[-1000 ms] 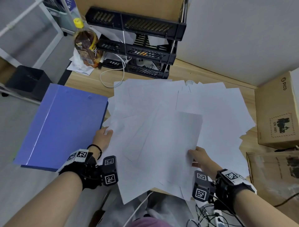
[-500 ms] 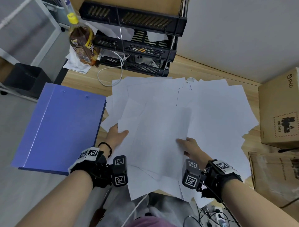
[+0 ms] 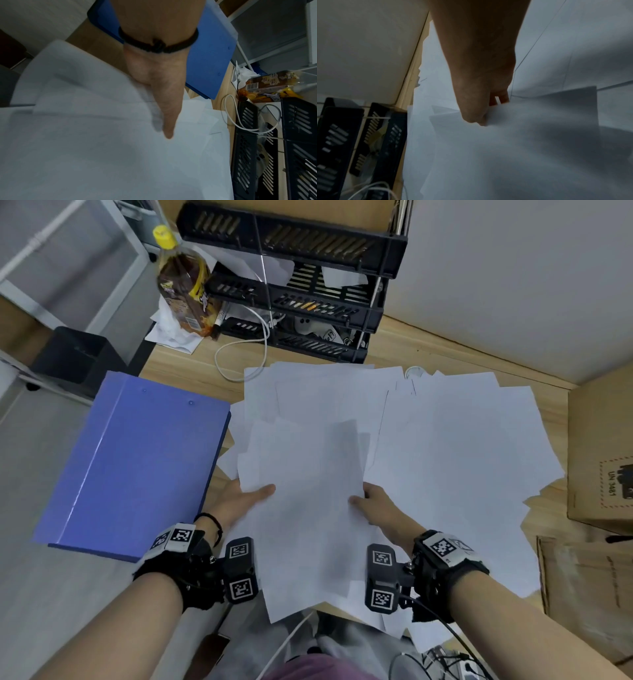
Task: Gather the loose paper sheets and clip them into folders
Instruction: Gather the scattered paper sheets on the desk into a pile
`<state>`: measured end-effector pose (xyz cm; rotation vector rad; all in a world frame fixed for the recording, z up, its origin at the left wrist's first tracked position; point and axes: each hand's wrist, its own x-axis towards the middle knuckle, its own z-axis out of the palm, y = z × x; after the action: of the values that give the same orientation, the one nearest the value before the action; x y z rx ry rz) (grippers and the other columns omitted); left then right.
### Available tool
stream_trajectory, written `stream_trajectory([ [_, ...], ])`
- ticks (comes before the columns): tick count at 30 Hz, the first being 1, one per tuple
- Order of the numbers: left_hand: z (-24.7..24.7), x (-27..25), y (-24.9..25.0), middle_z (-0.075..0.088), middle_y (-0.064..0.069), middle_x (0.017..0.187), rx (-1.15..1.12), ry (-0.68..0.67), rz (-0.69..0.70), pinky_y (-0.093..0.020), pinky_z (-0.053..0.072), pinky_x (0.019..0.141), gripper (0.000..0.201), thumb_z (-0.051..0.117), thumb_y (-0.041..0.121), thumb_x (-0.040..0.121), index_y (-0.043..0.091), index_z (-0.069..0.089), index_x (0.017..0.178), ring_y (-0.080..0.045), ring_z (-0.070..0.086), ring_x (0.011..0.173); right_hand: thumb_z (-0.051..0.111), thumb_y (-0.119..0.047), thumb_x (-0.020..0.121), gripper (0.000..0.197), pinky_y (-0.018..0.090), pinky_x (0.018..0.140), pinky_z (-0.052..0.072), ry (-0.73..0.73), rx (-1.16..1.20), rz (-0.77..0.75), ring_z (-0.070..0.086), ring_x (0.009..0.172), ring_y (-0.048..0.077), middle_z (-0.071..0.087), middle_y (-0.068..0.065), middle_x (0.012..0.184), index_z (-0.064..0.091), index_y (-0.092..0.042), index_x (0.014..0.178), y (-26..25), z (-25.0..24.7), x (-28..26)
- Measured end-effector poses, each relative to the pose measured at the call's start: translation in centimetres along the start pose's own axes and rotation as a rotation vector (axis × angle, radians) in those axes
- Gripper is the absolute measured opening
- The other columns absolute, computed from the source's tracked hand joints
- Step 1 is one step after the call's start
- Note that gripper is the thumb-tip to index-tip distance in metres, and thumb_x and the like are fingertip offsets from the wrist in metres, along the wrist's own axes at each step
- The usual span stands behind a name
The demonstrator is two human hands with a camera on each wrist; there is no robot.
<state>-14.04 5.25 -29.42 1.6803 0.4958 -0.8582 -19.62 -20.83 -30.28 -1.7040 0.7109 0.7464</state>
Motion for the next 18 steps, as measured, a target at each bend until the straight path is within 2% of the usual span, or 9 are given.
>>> stream_trajectory([
  [2, 0.3, 0.0, 0.0, 0.063, 0.001, 0.117, 0.056, -0.002, 0.017, -0.029, 0.045, 0.093, 0.040, 0.071, 0.014, 0.085, 0.016, 0.059, 0.123, -0.014, 0.060, 0.099, 0.049, -0.015, 0.096, 0.026, 0.022, 0.066, 0.048, -0.090, 0.008, -0.006, 0.061, 0.083, 0.018, 0.064, 0.007, 0.103, 0.057, -0.011, 0.121, -0.5, 0.5, 0.1],
  [4, 0.6, 0.2, 0.5, 0.063, -0.003, 0.118, 0.089, 0.007, 0.026, -0.029, 0.045, 0.091, 0.043, 0.068, 0.009, 0.086, 0.012, 0.056, 0.127, -0.019, 0.059, 0.102, 0.053, -0.020, 0.097, 0.027, 0.025, 0.070, 0.047, -0.070, 0.075, 0.000, 0.058, 0.080, 0.016, 0.059, 0.004, 0.098, 0.052, -0.012, 0.123, -0.4, -0.5, 0.1],
  [6, 0.7, 0.5, 1.6, 0.066, -0.004, 0.112, 0.057, -0.006, 0.021, -0.031, 0.048, 0.087, 0.042, 0.070, 0.008, 0.085, 0.012, 0.058, 0.125, -0.021, 0.061, 0.098, 0.054, -0.019, 0.098, 0.028, 0.023, 0.066, 0.045, 0.044, 0.130, 0.017, 0.053, 0.076, 0.014, 0.054, 0.002, 0.095, 0.048, -0.014, 0.125, 0.5, -3.0, -0.1],
  [8, 0.5, 1.0, 3.1, 0.072, 0.001, 0.098, -0.005, -0.002, 0.017, -0.036, 0.052, 0.083, 0.035, 0.072, 0.004, 0.081, 0.015, 0.062, 0.114, -0.022, 0.065, 0.092, 0.054, -0.015, 0.097, 0.032, 0.025, 0.068, 0.045, 0.203, 0.137, 0.030, 0.052, 0.079, 0.016, 0.053, 0.004, 0.097, 0.049, -0.012, 0.128, 2.5, -6.4, -0.4],
  [10, 0.0, 1.4, 4.9, 0.074, 0.001, 0.094, -0.062, 0.016, 0.039, -0.040, 0.053, 0.081, 0.032, 0.069, 0.000, 0.081, 0.018, 0.064, 0.107, -0.026, 0.066, 0.092, 0.057, -0.012, 0.094, 0.038, 0.032, 0.080, 0.046, 0.390, 0.122, 0.052, 0.055, 0.092, 0.021, 0.058, 0.009, 0.111, 0.052, -0.009, 0.132, 4.7, -9.9, -0.8],
  [14, 0.5, 2.6, 8.1, 0.067, -0.013, 0.103, -0.118, 0.081, 0.028, -0.031, 0.052, 0.064, 0.032, 0.063, -0.001, 0.084, 0.004, 0.062, 0.115, -0.025, 0.067, 0.081, 0.062, -0.014, 0.089, 0.049, 0.044, 0.104, 0.041, 0.616, -0.039, 0.181, 0.050, 0.123, 0.035, 0.052, 0.018, 0.136, 0.050, -0.004, 0.135, 8.0, -14.2, -2.3],
  [15, 1.3, 2.8, 8.6, 0.066, -0.014, 0.107, -0.102, 0.090, 0.024, -0.030, 0.052, 0.064, 0.035, 0.065, 0.001, 0.083, 0.001, 0.060, 0.118, -0.025, 0.067, 0.084, 0.063, -0.016, 0.088, 0.053, 0.046, 0.107, 0.039, 0.631, -0.030, 0.204, 0.048, 0.128, 0.037, 0.049, 0.018, 0.141, 0.048, -0.003, 0.138, 8.6, -14.6, -2.6],
  [17, 3.8, 3.3, 9.3, 0.055, -0.009, 0.125, -0.041, 0.078, 0.001, -0.030, 0.048, 0.078, 0.062, 0.071, 0.008, 0.080, -0.002, 0.042, 0.135, -0.023, 0.058, 0.105, 0.063, -0.016, 0.088, 0.057, 0.048, 0.110, 0.035, 0.635, 0.007, 0.201, 0.043, 0.132, 0.037, 0.044, 0.020, 0.145, 0.045, 0.002, 0.139, 9.3, -14.6, -3.0],
  [18, 5.3, 3.3, 9.5, 0.050, -0.005, 0.126, 0.010, 0.074, -0.006, -0.028, 0.044, 0.082, 0.068, 0.071, 0.010, 0.081, 0.000, 0.035, 0.138, -0.020, 0.052, 0.107, 0.063, -0.016, 0.088, 0.058, 0.048, 0.111, 0.033, 0.624, 0.006, 0.189, 0.041, 0.134, 0.036, 0.043, 0.021, 0.146, 0.044, 0.003, 0.140, 9.5, -14.3, -3.2],
])
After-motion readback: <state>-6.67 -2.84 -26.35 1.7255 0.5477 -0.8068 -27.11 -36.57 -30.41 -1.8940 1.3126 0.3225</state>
